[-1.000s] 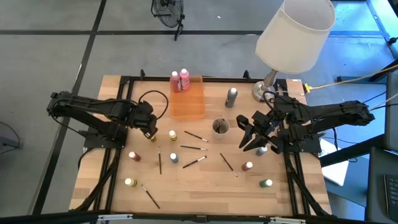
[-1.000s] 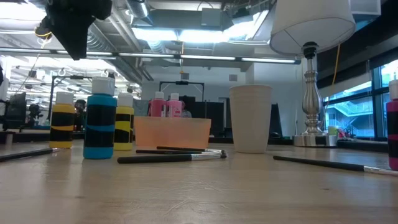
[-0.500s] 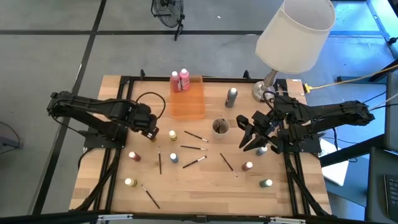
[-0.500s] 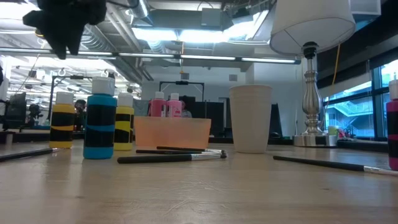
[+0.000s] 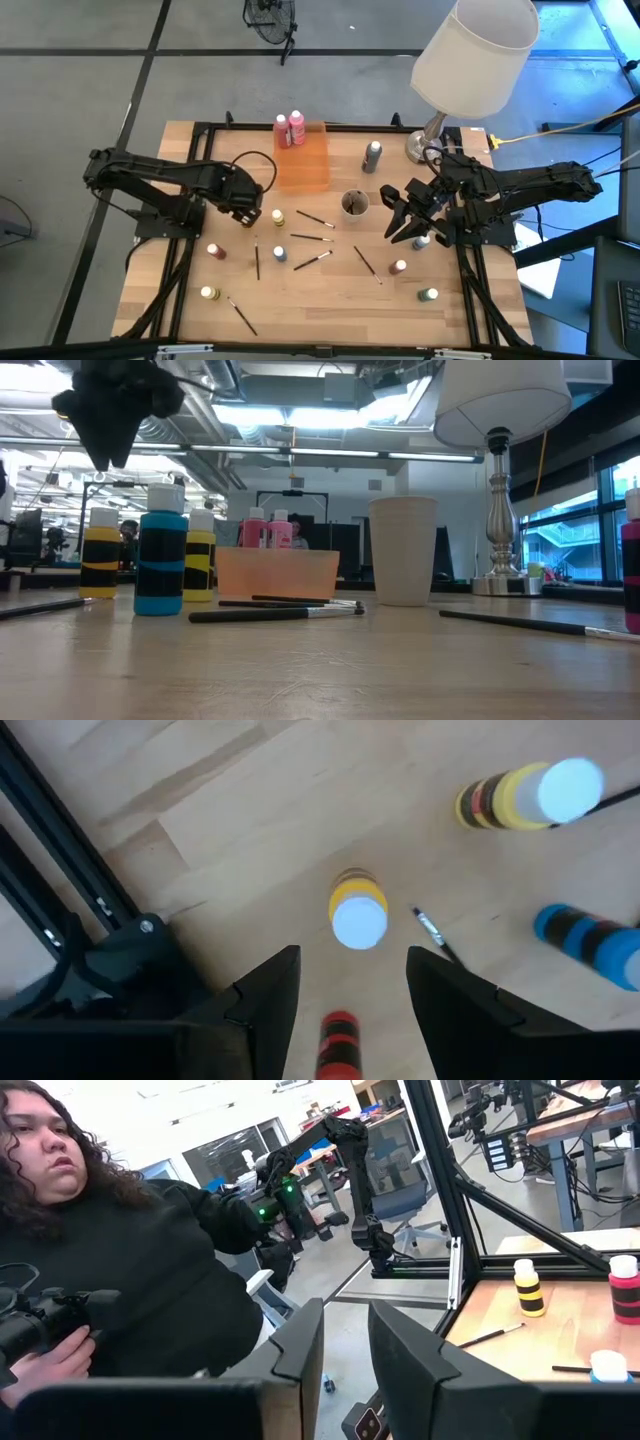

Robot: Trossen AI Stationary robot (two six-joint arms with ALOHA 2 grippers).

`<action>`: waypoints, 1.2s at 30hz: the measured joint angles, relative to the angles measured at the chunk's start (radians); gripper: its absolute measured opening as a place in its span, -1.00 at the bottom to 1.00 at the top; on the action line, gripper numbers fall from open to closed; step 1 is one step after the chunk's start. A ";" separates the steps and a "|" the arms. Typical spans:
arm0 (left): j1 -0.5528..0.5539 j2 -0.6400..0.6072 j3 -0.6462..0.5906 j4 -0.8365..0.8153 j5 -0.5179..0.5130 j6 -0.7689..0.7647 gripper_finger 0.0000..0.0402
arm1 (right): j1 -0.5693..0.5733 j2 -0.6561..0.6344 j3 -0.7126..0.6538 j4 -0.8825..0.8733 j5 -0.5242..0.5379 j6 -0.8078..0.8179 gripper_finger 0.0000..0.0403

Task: Pick & Place Paint Supplies
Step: Put the small yellow paint bottle into the orange bin

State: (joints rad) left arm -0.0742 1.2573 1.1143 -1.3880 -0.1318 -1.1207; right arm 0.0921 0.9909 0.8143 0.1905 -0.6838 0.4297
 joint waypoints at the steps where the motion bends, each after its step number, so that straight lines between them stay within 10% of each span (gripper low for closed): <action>1: 0.005 0.010 0.000 0.001 0.001 0.018 -0.10 | 0.000 0.000 0.000 0.000 0.000 0.000 -0.57; 36: 0.053 0.118 -0.001 0.030 0.108 0.166 -0.13 | 0.012 0.000 0.000 -0.027 -0.001 0.011 -0.57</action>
State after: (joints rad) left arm -0.0216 1.3750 1.1134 -1.3579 -0.0240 -0.9551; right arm 0.1038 0.9909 0.8143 0.1635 -0.6846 0.4412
